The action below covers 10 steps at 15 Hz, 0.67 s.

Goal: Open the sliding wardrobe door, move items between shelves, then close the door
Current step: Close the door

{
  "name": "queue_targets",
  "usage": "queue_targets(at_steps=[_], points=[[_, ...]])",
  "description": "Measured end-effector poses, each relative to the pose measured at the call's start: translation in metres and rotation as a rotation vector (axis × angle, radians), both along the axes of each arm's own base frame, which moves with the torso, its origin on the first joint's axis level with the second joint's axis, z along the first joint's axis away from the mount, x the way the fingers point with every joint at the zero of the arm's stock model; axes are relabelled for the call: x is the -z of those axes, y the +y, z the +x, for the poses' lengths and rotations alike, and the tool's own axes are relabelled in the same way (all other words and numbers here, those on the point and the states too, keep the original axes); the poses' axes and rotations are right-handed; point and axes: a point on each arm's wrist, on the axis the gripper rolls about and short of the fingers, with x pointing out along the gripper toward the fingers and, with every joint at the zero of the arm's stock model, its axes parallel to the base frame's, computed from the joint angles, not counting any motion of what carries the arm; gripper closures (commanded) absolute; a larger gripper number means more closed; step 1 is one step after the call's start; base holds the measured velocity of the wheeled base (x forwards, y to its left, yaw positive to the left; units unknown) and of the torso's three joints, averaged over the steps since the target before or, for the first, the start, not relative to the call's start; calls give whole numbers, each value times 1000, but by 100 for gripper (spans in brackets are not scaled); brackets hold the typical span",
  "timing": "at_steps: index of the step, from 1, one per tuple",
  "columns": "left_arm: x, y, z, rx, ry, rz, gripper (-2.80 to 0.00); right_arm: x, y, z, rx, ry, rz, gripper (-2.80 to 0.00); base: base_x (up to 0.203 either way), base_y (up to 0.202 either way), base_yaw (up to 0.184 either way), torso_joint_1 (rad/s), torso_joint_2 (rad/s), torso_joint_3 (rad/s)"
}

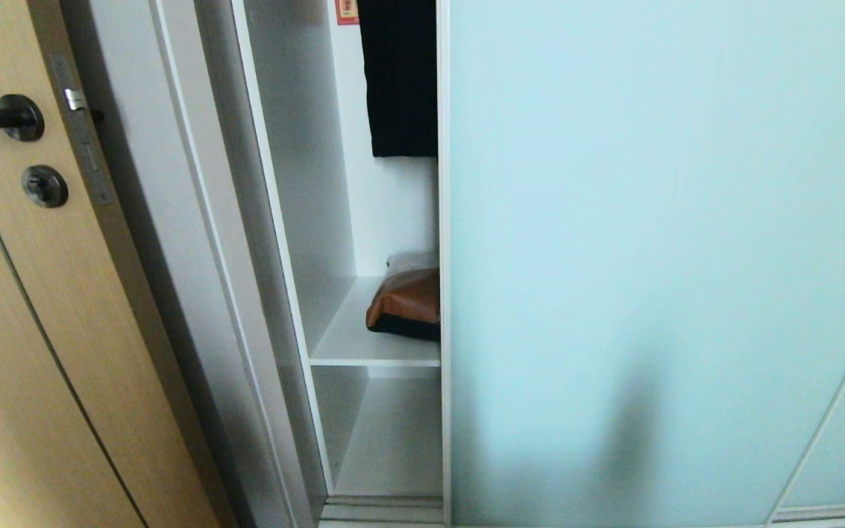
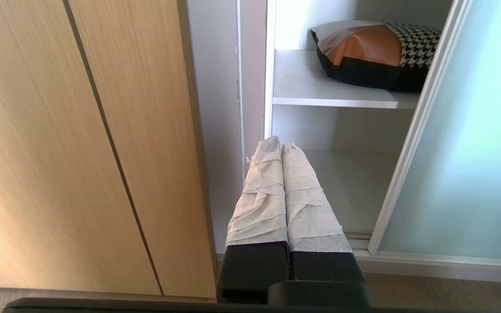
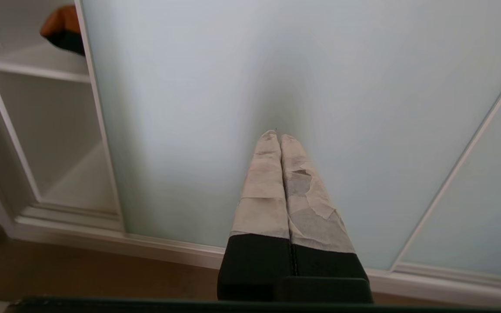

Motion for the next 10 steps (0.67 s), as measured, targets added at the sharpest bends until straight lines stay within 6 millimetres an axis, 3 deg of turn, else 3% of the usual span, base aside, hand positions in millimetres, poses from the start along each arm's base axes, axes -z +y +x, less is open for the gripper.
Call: queue_targets(at_steps=[10], points=[[0,0,0,0,0,0,0,0,0,0,3,-2,38,0,0,0,0,0,0,0]])
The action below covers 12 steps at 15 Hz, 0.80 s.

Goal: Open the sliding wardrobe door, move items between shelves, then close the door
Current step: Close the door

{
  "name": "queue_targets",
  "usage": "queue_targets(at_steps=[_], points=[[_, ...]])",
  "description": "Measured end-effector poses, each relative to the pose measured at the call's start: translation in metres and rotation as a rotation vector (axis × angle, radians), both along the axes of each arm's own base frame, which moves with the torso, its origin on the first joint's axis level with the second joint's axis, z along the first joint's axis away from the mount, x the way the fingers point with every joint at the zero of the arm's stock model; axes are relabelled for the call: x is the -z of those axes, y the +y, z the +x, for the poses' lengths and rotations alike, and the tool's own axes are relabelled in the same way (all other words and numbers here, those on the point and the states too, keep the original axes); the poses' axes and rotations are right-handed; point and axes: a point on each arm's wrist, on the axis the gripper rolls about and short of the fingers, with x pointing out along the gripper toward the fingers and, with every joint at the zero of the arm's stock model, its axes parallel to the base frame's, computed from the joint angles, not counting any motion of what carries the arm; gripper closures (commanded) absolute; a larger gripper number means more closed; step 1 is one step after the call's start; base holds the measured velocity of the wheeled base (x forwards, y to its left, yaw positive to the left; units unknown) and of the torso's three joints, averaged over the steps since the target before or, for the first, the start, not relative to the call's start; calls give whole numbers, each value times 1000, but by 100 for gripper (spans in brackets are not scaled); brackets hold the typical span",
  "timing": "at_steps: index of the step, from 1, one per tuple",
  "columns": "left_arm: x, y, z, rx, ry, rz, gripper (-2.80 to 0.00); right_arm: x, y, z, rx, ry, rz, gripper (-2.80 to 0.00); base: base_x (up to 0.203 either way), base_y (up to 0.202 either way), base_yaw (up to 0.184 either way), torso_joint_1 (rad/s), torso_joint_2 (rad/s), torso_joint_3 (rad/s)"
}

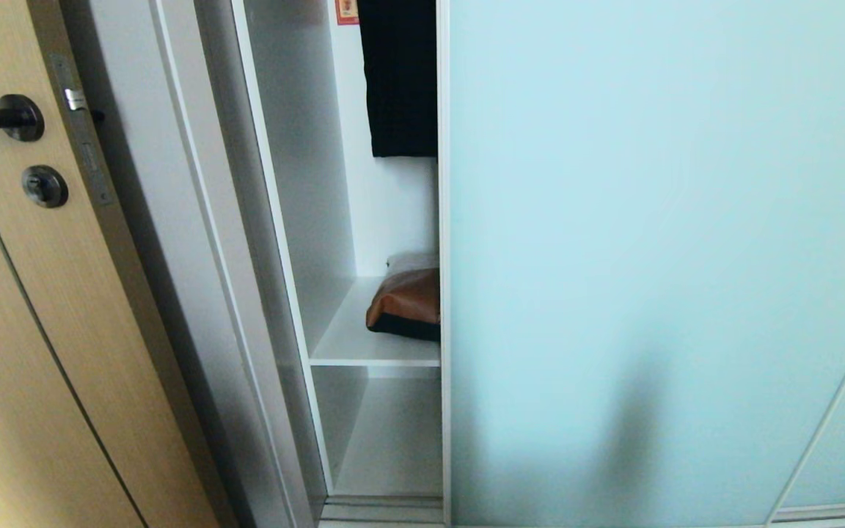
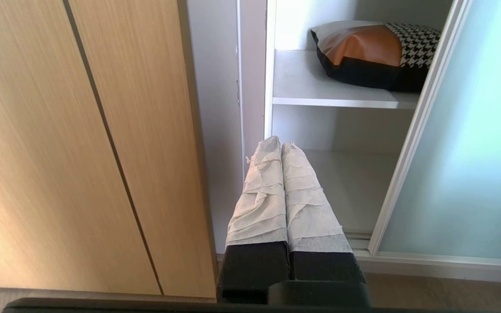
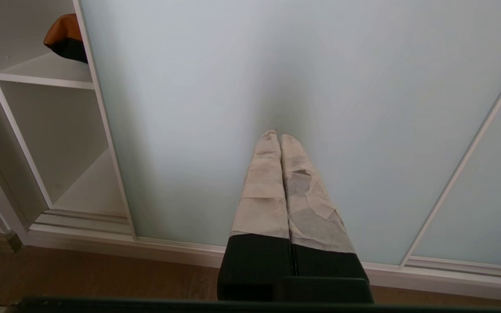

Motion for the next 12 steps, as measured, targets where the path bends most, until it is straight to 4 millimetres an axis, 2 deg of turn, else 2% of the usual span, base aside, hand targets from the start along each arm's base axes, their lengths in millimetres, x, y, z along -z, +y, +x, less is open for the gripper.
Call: queue_targets(at_steps=[12], points=[[0,0,0,0,0,0,0,0,0,0,0,-1,1,0,0,0,0,0,0,0]])
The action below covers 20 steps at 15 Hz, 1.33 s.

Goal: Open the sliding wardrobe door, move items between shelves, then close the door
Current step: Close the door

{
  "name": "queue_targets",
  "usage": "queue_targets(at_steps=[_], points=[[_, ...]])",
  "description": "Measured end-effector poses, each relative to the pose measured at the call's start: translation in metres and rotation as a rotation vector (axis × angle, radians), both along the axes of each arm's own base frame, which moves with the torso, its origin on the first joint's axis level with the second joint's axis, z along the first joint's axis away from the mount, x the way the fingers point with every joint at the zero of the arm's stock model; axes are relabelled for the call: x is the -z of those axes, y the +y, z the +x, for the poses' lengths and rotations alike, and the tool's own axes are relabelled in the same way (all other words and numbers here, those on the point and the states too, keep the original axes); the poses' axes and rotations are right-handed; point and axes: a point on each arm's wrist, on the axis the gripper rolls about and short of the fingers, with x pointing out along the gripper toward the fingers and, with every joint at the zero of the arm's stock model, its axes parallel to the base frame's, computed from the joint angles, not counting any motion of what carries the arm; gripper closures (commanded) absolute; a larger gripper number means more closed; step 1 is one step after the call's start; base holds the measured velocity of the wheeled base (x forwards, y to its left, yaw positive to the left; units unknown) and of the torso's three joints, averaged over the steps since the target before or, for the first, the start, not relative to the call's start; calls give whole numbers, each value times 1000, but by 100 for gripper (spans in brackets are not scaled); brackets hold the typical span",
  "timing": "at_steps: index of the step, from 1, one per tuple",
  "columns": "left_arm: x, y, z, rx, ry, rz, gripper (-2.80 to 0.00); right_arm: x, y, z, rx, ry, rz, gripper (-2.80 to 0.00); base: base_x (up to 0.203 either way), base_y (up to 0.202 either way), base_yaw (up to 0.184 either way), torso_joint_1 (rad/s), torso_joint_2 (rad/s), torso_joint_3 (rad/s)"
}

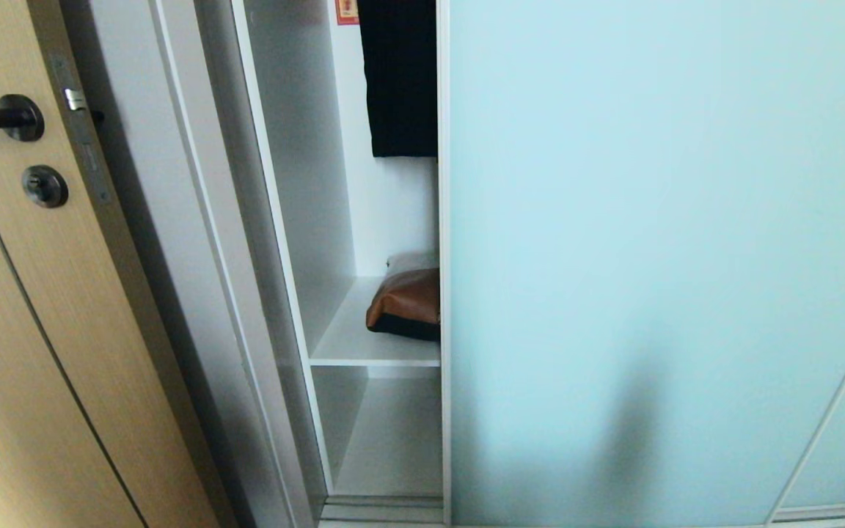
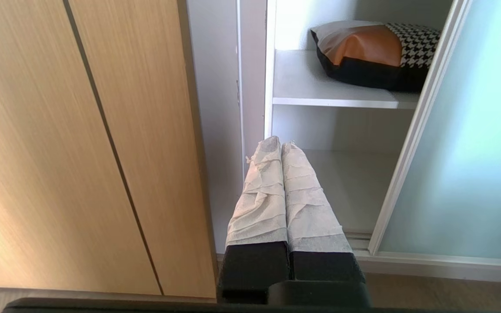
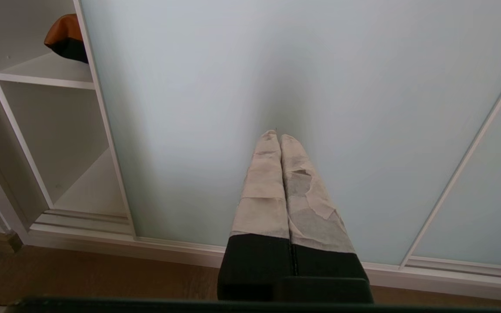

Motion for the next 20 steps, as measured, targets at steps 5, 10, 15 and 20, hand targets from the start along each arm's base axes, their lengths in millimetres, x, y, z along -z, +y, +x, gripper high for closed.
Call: queue_targets(at_steps=[5,10,15,20], points=[[0,0,0,-1,1,11,0,0,0,0,0,0,0,0,0,0,0,0,0,0],[-26,0,-8,3,-65,12,0,0,0,0,0,0,0,0,0,0,0,0,0,0],[-120,-2,-19,96,-126,7,0,0,0,0,0,0,0,0,0,0,0,0,0,0],[-233,-7,45,327,-97,-26,0,0,0,0,0,0,0,0,0,0,0,0,0,0]])
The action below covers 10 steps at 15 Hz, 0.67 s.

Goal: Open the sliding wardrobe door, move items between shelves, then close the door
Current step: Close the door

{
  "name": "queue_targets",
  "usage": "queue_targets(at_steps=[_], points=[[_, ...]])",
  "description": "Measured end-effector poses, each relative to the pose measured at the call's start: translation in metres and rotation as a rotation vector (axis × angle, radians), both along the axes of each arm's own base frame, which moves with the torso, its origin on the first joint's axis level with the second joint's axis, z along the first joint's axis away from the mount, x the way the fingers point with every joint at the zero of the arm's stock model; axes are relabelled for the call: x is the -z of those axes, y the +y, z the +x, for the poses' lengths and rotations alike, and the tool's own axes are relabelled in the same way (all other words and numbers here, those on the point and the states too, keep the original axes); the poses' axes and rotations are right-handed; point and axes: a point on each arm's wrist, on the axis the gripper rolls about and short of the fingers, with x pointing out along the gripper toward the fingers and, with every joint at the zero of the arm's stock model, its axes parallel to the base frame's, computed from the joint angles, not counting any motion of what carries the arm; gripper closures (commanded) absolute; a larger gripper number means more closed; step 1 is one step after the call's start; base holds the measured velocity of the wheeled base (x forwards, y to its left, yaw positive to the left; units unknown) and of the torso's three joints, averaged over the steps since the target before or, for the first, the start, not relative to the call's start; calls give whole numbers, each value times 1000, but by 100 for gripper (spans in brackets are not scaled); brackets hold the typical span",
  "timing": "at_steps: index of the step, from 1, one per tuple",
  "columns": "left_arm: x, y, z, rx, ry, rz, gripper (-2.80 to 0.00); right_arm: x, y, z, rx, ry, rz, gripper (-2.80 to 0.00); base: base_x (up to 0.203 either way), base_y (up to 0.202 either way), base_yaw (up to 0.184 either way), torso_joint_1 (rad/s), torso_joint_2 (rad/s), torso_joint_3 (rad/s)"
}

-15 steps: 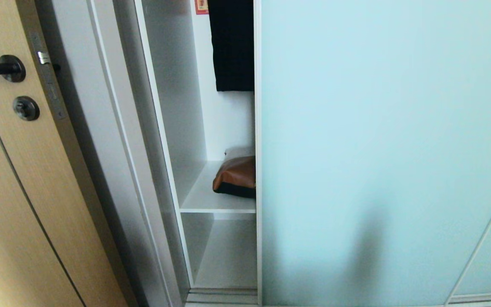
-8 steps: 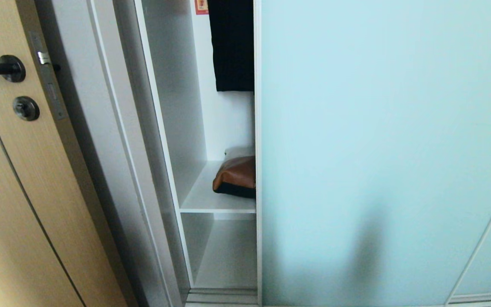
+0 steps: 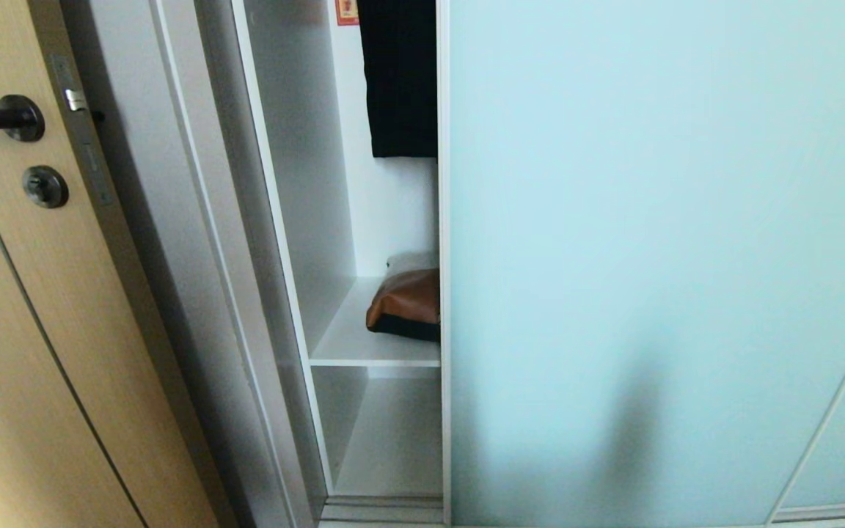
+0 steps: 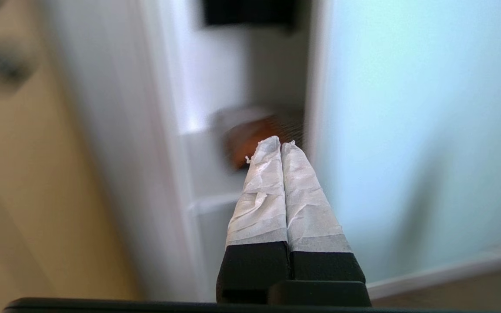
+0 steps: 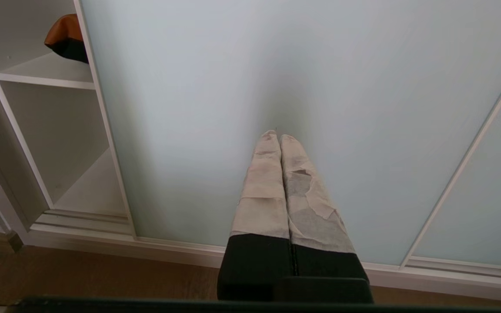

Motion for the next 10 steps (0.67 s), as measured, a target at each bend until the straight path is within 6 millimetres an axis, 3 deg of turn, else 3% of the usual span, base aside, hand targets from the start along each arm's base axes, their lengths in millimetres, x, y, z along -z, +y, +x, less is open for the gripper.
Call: queue_targets(at_steps=[2,4,7,10], points=[[-35,-3,46,134,30,4,0,0,0,0,0,0,0,0,0,0,0,0,0,0],[-49,-8,97,273,89,7,0,0,0,0,0,0,0,0,0,0,0,0,0,0],[-45,-22,176,473,175,5,0,0,0,0,0,0,0,0,0,0,0,0,0,0],[-28,-58,239,643,209,8,0,0,0,0,0,0,0,0,0,0,0,0,0,0]])
